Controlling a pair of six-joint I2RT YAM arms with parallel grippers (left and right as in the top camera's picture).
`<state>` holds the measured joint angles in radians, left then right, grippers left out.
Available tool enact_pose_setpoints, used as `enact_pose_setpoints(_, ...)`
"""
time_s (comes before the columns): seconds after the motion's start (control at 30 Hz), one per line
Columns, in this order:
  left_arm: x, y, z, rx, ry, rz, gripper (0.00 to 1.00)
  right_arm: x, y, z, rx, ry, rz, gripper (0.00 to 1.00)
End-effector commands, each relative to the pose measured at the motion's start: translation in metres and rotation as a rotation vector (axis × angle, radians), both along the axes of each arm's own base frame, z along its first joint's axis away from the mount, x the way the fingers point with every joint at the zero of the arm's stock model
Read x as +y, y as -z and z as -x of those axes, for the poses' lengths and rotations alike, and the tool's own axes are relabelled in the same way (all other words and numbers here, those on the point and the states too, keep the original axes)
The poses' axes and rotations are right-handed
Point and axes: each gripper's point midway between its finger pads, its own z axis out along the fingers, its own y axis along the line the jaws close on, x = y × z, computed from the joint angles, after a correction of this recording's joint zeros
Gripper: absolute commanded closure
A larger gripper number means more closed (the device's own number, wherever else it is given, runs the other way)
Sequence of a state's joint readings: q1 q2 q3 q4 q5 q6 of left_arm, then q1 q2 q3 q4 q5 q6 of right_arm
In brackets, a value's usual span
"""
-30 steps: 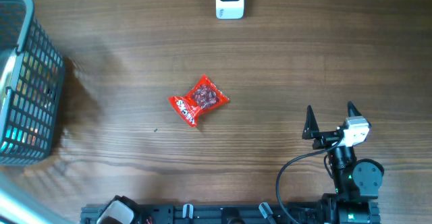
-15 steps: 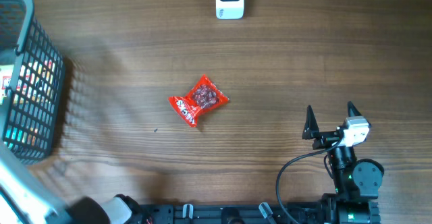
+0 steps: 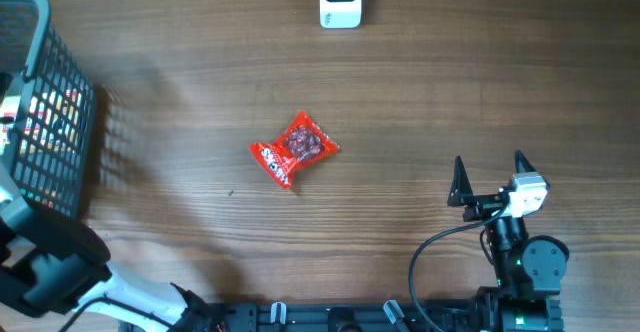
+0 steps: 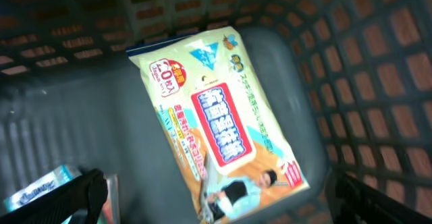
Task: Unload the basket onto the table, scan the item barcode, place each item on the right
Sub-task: 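Grasp the cream wet-wipes pack in the basket with the left gripper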
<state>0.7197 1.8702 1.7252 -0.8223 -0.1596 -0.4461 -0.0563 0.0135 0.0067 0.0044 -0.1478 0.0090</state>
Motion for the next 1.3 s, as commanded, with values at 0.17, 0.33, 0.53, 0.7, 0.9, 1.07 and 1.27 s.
enact_pose_setpoints(0.17,0.012,0.078,-0.011,0.066,-0.087,0.103,0.0,-0.003,-0.002,0.0,-0.01,0.015,0.008,0.0)
enact_pose_setpoints(0.33,0.013,0.107,-0.011,0.07,-0.079,0.18,0.0,-0.003,-0.002,0.0,-0.009,0.015,0.008,0.0)
enact_pose_setpoints(0.53,0.023,0.125,0.001,-0.02,-0.085,0.325,0.0,-0.003,-0.002,0.0,-0.009,0.015,0.007,0.0)
enact_pose_setpoints(0.7,0.022,0.141,0.001,-0.07,-0.063,0.404,0.0,-0.003,-0.002,0.0,-0.009,0.015,0.008,0.0)
enact_pose_setpoints(0.9,0.008,0.17,-0.018,-0.116,-0.009,0.505,0.0,-0.003,-0.002,0.0,-0.009,0.015,0.008,0.0)
enact_pose_setpoints(1.07,0.002,0.184,-0.027,-0.131,0.019,0.534,0.0,-0.003,-0.002,0.0,-0.009,0.015,0.008,0.0)
enact_pose_setpoints(1.27,0.004,0.182,-0.034,-0.148,0.033,0.513,0.24,-0.003,-0.002,0.0,-0.009,0.015,0.008,0.0)
